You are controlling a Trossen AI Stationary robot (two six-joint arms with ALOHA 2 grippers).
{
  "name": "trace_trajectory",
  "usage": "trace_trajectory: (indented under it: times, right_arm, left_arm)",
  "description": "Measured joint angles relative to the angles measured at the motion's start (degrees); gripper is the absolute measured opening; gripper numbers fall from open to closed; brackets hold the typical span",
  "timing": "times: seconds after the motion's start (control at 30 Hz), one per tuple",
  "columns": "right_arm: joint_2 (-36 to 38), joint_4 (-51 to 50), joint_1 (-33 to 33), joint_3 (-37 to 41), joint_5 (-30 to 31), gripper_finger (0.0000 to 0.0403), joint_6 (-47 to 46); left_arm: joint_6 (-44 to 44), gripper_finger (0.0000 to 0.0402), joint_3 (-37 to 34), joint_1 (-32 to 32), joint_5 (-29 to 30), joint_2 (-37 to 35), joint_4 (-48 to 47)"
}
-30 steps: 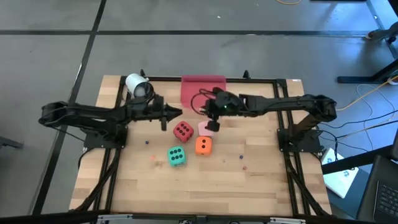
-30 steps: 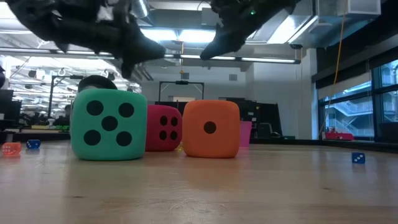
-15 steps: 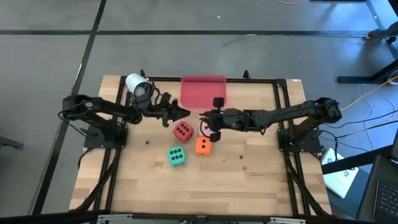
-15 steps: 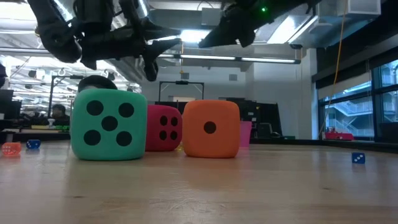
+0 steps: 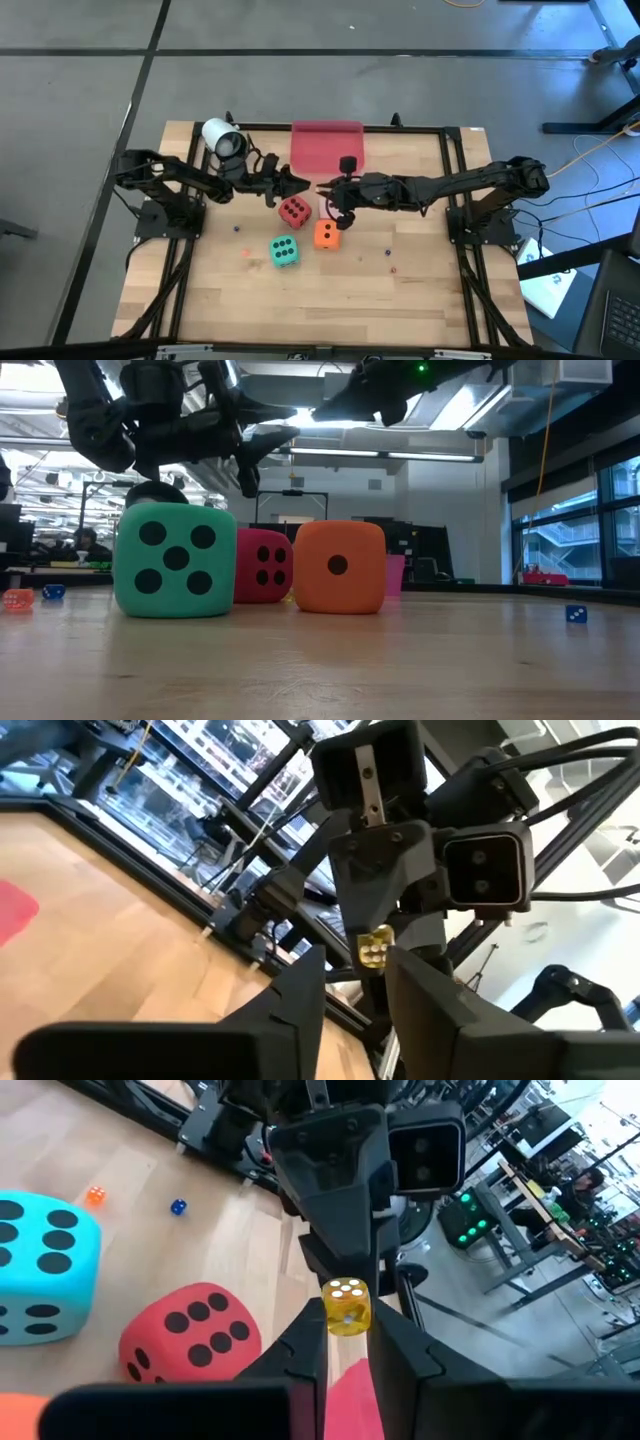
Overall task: Pick & Place Dice
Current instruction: Put the yellow die into the pink bin
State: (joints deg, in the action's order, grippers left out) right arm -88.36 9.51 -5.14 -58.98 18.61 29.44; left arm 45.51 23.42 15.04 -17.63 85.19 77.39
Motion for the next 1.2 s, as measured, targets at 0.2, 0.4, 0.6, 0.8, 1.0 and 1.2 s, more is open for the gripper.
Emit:
trace_trajectory:
  times: [0.2,0.4,0.6,0.8,1.0,1.2]
  right_arm:
    - [0.0,2.1,0.0,0.0,-0.2,0.0051,1.1]
    - [-0.6,3.1,0.2,0.0,-1.7,0.0051,1.7]
    - [-0.6,3.3,0.2,0.0,-0.1,0.0051,1.9]
    - [-0.6,3.3,0.1,0.0,1.0,0.0051,1.7]
    - [-0.6,3.1,0.1,0.0,0.9,0.0051,1.6]
    - [-0.6,2.9,-0.2,0.0,0.2,0.0051,1.6]
  left_arm:
    - [0.5,0.0130,0.5,-1.0,0.0,0.0,0.0]
    - [-0.1,0.0132,4.7,-1.9,-1.7,0.0,-2.9]
    - [-2.2,0.0132,7.9,-2.4,-2.0,0.0,-9.3]
    - [-3.2,0.0130,8.2,-2.9,-2.7,0.0,-9.9]
    - [-3.3,0.0131,8.2,-2.9,-2.7,0.0,-9.9]
    - [-3.3,0.0114,8.2,-2.9,-2.7,0.0,-10.1]
